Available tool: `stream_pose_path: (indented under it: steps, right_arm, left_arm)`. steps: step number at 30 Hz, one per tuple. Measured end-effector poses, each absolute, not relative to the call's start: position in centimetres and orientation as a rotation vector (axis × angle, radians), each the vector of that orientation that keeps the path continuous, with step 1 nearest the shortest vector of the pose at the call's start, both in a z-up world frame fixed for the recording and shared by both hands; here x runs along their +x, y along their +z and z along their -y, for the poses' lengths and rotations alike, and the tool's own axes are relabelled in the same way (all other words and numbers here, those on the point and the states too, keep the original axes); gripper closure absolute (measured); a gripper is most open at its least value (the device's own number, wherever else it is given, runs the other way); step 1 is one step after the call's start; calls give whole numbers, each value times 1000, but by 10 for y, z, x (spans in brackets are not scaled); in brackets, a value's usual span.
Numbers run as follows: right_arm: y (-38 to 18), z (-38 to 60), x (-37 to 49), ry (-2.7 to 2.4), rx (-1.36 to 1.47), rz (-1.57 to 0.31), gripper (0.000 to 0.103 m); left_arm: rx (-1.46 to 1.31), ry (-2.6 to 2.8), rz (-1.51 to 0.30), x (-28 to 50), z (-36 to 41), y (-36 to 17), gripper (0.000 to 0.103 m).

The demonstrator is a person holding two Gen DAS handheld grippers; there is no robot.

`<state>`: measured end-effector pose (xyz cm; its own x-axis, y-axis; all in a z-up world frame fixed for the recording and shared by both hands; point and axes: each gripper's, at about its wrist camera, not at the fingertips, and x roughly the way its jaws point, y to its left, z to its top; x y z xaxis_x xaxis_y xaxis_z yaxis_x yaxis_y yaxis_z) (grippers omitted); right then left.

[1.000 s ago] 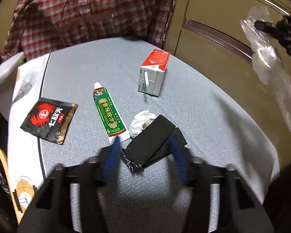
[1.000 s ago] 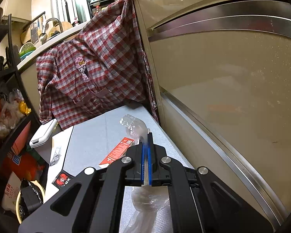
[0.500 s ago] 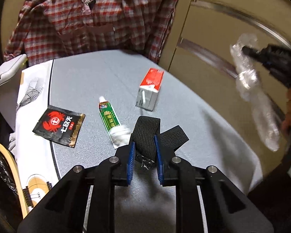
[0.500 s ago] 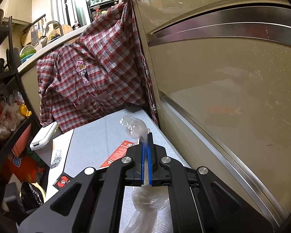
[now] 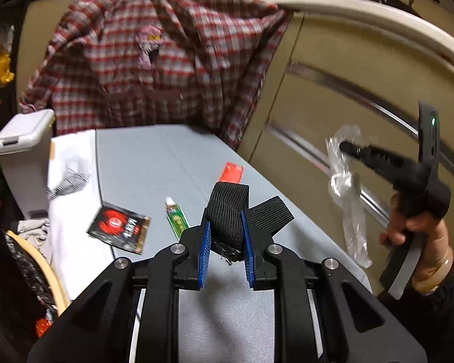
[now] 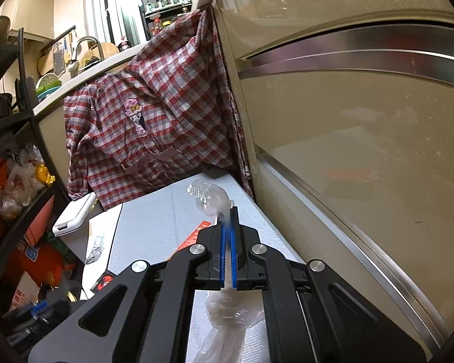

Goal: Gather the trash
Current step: 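Carry the bag and strap over the bin and open both grippers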

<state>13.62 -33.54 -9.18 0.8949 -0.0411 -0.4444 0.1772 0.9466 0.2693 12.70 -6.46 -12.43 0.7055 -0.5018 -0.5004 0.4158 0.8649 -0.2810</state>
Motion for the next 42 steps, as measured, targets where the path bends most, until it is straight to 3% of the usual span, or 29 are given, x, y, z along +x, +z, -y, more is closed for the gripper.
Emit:
stream_pose_path:
  steps: [22, 42]
  right_arm:
    - [-66, 159, 139, 252, 177, -473, 100]
    - [-79, -9, 133, 534, 145, -577, 100]
  left_arm:
    - [-195, -157, -515, 97, -77, -82, 84]
    - [-175, 88, -544, 76, -193, -84, 84]
